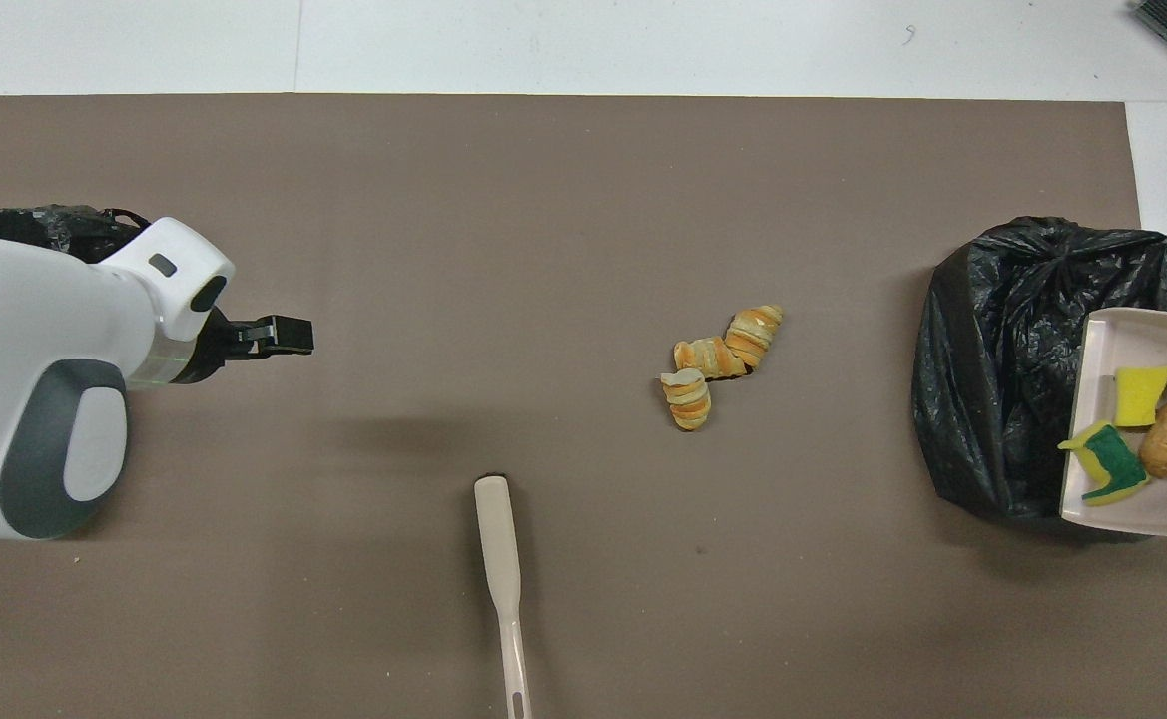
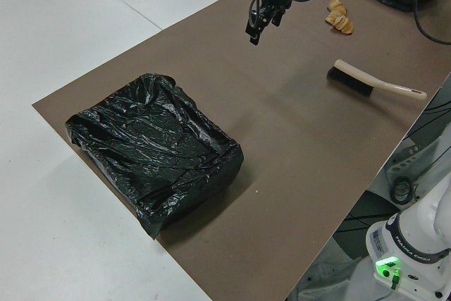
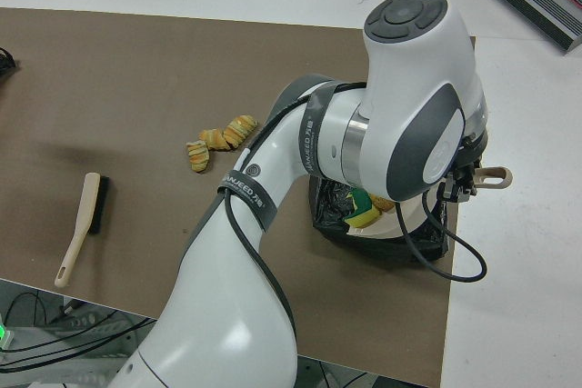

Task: Sweep and dump trash in bin
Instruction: 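Tip the dustpan over the black bag with the right gripper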

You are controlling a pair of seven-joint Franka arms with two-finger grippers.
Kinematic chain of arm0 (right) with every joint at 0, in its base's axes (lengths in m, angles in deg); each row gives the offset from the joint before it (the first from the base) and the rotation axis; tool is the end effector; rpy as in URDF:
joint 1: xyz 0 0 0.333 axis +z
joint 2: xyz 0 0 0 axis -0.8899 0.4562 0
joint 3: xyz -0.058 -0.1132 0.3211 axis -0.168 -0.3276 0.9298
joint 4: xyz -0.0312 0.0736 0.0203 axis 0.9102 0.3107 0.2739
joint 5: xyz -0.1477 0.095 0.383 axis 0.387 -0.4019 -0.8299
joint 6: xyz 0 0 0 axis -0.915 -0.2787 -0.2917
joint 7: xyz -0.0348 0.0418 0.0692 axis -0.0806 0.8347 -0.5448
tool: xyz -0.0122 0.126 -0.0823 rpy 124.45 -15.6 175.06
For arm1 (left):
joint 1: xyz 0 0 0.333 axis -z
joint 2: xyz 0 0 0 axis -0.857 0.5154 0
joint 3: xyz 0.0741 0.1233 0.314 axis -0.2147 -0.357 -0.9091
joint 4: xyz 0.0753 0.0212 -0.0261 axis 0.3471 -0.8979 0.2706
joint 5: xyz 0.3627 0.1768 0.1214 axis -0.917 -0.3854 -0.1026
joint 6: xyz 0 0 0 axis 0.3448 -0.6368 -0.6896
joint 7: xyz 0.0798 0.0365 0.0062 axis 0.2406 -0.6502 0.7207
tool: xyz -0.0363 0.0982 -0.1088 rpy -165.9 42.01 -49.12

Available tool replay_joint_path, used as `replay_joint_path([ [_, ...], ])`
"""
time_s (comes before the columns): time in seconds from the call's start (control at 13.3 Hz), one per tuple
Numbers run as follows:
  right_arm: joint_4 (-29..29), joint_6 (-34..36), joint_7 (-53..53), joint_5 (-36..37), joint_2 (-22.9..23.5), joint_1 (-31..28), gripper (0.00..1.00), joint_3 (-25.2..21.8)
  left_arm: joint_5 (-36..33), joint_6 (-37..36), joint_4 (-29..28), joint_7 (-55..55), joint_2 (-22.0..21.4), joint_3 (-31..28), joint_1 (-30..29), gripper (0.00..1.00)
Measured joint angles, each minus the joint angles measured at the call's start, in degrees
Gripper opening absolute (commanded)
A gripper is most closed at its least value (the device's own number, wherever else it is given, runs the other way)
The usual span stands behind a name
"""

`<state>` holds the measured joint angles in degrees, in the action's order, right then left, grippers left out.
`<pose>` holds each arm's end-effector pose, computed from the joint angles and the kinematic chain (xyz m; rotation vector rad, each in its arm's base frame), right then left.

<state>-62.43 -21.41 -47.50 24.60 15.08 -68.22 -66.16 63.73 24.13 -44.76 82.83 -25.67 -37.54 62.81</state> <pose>0.4985 -0.2823 0.5524 2.1390 1.8445 -0.4605 0.5856 -0.0777 0.4822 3.0696 -0.0893 0.0783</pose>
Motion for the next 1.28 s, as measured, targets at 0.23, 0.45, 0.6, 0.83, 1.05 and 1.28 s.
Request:
replay_joint_path([
  [0.23, -0.76, -2.83, 0.00, 7.30, 0.20, 2.97, 0.00, 0.17, -1.91, -8.03, 6.49, -4.36, -0.07, -0.27, -0.89, 1.00],
  [0.45, -0.89, -4.34, 0.00, 11.10, 0.41, 3.62, 0.00, 0.77, -2.97, -15.62, 12.73, -4.99, -0.29, -0.29, -1.17, 1.00],
  [0.6, 0.03, -4.45, 0.02, 11.69, 0.40, 3.62, 0.00, 1.27, -3.11, -17.14, 14.17, -5.04, -1.09, -0.45, -1.19, 1.00],
  [0.83, 3.61, -1.85, 0.63, 11.20, -0.24, 3.54, 0.00, 1.34, -3.11, -17.46, 14.19, -5.03, -1.55, -0.69, -1.19, 1.00],
  [1.05, 6.24, 6.65, 6.90, 7.73, -2.74, 3.51, 0.00, 4.39, -3.11, -17.49, 14.21, -4.95, -1.55, -0.75, -1.19, 1.00],
  [1.28, 6.32, 13.70, 22.17, 2.47, -4.23, 3.57, 0.00, 10.33, -3.11, -17.64, 14.21, -4.94, -1.55, -0.80, -1.20, 1.00],
])
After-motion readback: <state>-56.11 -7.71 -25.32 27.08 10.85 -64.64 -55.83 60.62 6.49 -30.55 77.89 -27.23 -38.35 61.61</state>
